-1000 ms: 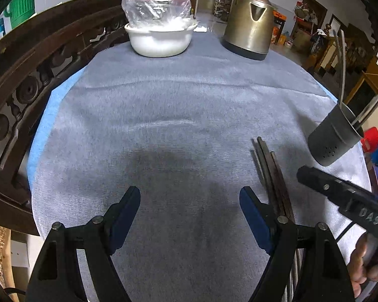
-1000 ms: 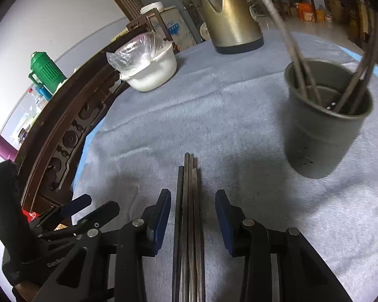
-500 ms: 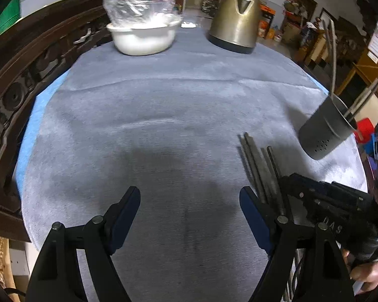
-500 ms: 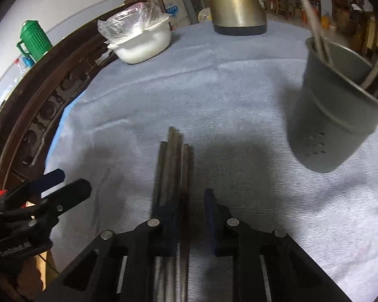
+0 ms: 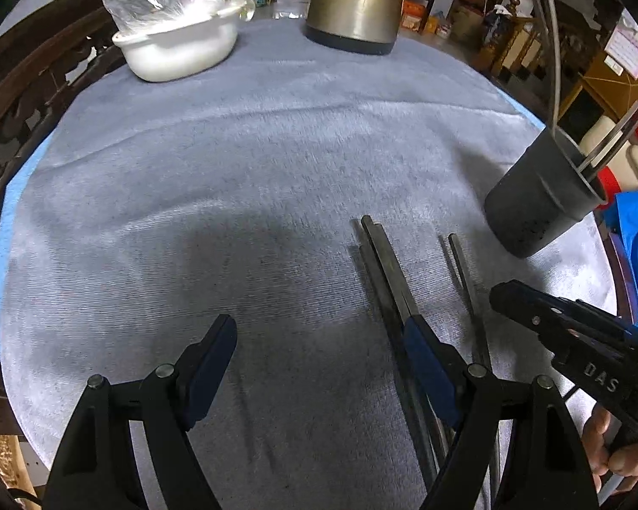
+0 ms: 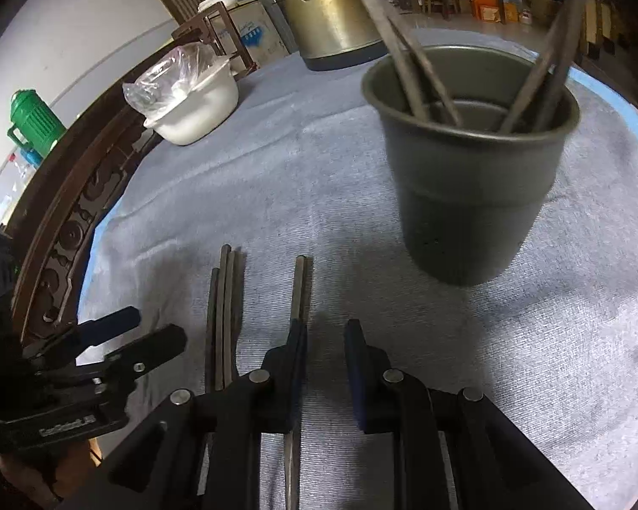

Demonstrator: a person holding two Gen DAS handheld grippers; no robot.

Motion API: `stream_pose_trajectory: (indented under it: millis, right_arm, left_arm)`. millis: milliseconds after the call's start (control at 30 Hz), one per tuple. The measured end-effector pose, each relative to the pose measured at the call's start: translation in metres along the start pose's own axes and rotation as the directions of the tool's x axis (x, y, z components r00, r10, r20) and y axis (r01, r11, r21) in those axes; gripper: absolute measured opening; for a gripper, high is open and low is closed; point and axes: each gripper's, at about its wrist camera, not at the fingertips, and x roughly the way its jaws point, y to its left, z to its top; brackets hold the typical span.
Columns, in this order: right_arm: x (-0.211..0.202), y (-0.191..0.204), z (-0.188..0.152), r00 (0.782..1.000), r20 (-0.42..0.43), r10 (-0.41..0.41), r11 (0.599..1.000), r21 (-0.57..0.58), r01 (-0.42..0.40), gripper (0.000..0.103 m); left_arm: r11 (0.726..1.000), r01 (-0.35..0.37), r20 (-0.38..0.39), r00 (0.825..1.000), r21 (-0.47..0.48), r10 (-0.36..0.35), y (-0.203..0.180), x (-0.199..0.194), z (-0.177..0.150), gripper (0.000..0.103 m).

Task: Organize utensils
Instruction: 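Lower the right gripper and close it on a chopstick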

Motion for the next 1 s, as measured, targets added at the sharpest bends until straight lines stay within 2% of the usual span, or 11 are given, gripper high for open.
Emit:
stream_pose_trajectory:
  millis: [300,433,633,733,900,1000]
  right_arm:
    - [0.001,-0.012,-0.003,0.999,-0.001,0.040,0.999,0.031,-0.040,0.021]
    - [0.002,-0.012,-0.004,0.999,0.001,0.046,0.999,0.026,-0.046,0.021]
    - [-0.001,-0.014,-0.004,0.999,-0.002,0.048,0.998,0.031,-0.048,0.021]
    - [-0.003,-0.013,-0.003,0.999,-0.003,0.053,0.998,0.037,-0.053,0.021]
    - [-0.009,0.000,0.009,0.997,0.023,0.074,0.997,0.032,-0.074,0.023]
    - [-0.001,0.015,0.018,0.999,0.005,0.051,0.999,-0.011,-0.051,0.023]
  left_arm:
    - [1.000,-0.015,-0.044,0.999,-0.002,0.015,-0.006,0.022,0.010,0.081]
    - [1.000,-0.016,-0.041,0.999,-0.008,0.015,-0.007,0.026,0.015,0.081]
    - [1.000,-0.013,-0.039,0.999,0.016,0.013,-0.002,0.023,0.010,0.071]
    - [0.999,-0.031,-0.040,0.999,0.042,0.032,0.005,0.020,0.006,0.071]
    - [1.000,0.016,-0.037,0.999,0.000,-0.016,0.016,0.010,0.003,0.071]
    - [0.999,0.035,-0.038,0.999,-0.027,-0.036,0.021,0.009,0.008,0.071]
